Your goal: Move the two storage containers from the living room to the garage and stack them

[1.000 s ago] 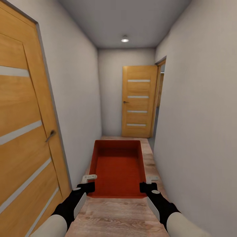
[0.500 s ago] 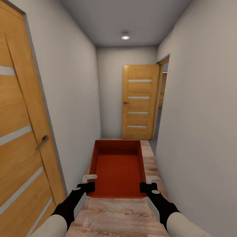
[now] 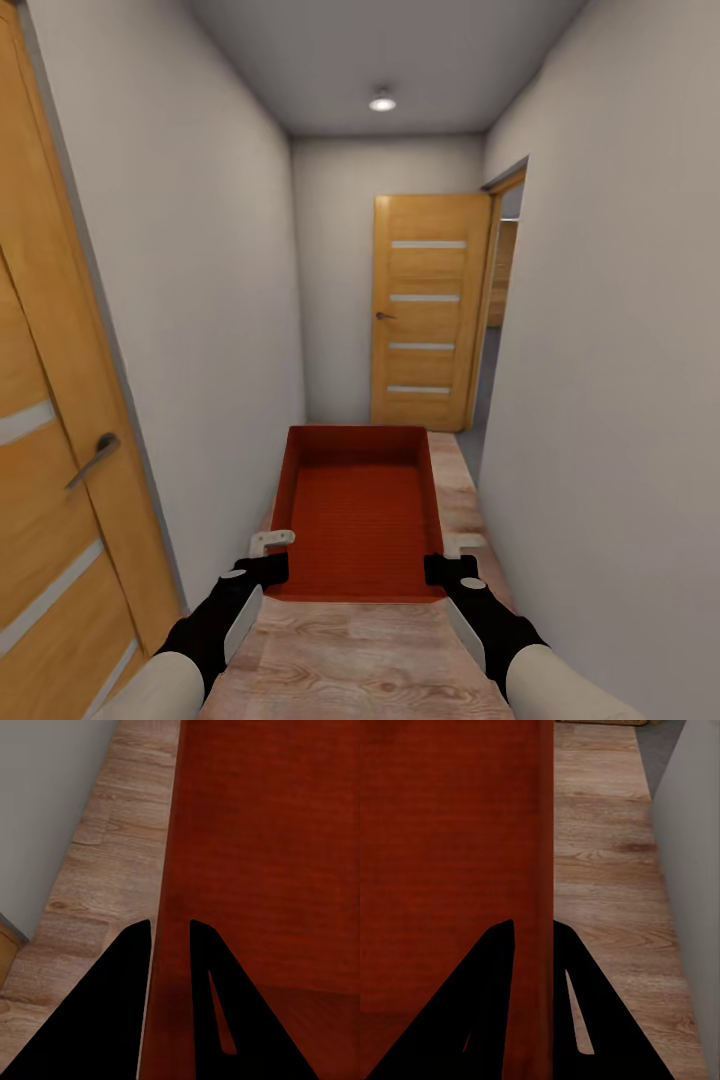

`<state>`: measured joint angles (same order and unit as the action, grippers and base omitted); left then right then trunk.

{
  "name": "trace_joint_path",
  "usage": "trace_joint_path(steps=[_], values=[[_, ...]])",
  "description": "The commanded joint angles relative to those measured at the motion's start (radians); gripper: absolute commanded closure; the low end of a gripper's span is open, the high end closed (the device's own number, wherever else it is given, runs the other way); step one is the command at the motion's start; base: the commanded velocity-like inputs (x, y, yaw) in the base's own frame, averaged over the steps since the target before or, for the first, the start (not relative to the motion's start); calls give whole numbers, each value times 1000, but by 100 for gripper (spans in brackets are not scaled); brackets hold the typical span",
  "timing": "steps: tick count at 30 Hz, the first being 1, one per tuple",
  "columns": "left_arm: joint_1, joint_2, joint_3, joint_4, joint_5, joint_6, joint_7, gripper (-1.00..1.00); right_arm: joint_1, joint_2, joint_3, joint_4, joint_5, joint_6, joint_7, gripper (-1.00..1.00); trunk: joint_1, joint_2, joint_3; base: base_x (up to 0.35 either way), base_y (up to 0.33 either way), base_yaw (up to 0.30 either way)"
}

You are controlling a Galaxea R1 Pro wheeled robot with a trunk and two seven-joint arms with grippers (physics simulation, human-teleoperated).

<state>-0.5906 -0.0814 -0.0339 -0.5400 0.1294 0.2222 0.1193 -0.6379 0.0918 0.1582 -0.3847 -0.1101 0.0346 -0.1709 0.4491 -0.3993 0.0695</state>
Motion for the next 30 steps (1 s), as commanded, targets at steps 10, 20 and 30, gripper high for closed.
trace_joint_path(steps=[10, 20, 30], values=[[0, 27, 23, -3, 4, 6, 11, 100, 0, -9, -14, -3, -6, 3, -10, 100, 1, -1, 0, 322, 47, 0], [0, 27, 23, -3, 4, 6, 12, 100, 0, -9, -14, -2, -6, 5, -10, 100, 1, -1, 0, 322, 76, 0], [0, 28, 23, -3, 4, 6, 13, 100, 0, -9, -14, -3, -6, 4, -10, 100, 1, -1, 0, 322, 76, 0]])
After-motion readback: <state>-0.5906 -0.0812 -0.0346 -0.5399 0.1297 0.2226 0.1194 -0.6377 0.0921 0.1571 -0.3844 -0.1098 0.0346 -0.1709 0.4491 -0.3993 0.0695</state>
